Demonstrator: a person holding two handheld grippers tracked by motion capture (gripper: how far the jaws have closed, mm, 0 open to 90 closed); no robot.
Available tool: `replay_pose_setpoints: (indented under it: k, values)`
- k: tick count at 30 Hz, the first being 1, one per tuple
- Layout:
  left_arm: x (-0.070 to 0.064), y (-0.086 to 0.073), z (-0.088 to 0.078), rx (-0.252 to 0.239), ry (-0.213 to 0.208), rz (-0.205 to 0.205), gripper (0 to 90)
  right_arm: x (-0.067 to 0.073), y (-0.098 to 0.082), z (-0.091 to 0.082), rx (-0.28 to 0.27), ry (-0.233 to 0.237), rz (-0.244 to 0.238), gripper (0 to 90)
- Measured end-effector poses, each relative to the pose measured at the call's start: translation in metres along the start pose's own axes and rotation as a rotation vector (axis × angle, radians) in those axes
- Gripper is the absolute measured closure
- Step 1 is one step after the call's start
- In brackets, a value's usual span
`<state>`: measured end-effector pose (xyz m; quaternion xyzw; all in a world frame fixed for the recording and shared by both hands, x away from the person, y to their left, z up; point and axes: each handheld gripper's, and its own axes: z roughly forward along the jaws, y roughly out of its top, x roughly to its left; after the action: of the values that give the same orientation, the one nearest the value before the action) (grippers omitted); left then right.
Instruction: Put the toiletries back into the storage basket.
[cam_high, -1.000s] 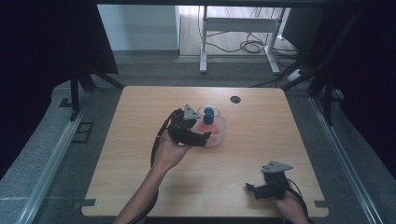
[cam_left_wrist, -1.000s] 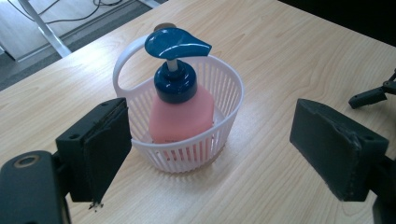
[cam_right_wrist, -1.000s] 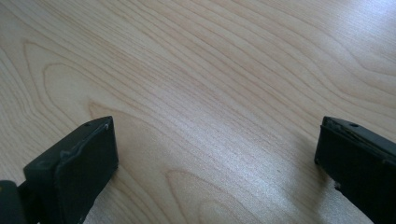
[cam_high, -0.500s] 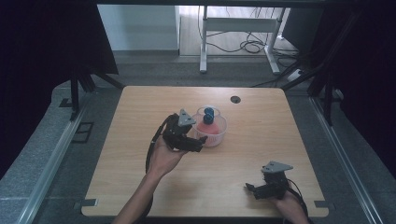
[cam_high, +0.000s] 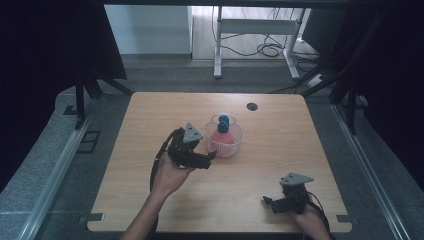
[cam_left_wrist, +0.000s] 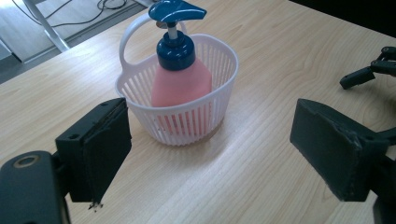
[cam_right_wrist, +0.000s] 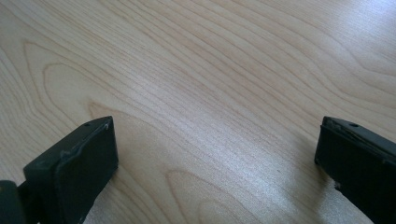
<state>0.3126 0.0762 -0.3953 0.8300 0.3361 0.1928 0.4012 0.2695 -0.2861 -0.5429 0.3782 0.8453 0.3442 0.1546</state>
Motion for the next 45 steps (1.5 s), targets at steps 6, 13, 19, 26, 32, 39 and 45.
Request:
replay_pose_setpoints:
  k: [6,13,19,26,32,39,45]
  values:
    - [0.000,-0.007,-0.006,-0.007,0.002,-0.005,12.4,0.000,0.000,0.000,0.001,0.000,-0.003,0.0]
    - [0.000,-0.017,-0.011,-0.009,0.007,-0.012,12.4,0.000,0.000,0.000,0.000,0.000,0.001,0.0]
    - [0.001,-0.026,-0.015,-0.011,0.008,-0.024,12.4,0.000,0.000,0.000,0.003,-0.002,0.001,0.0]
    - [0.003,-0.035,-0.020,-0.010,0.011,-0.036,12.5,0.001,0.000,-0.001,0.002,-0.002,0.011,0.0]
    - [0.006,-0.044,-0.026,-0.010,0.019,-0.048,12.5,0.001,0.000,0.000,0.000,-0.003,0.009,0.0]
    - [0.010,-0.058,-0.033,-0.009,0.031,-0.071,12.4,0.001,0.000,0.000,-0.002,-0.003,0.008,0.0]
    - [0.013,-0.066,-0.037,-0.006,0.035,-0.082,12.5,0.001,0.000,0.000,-0.001,-0.004,0.005,0.0]
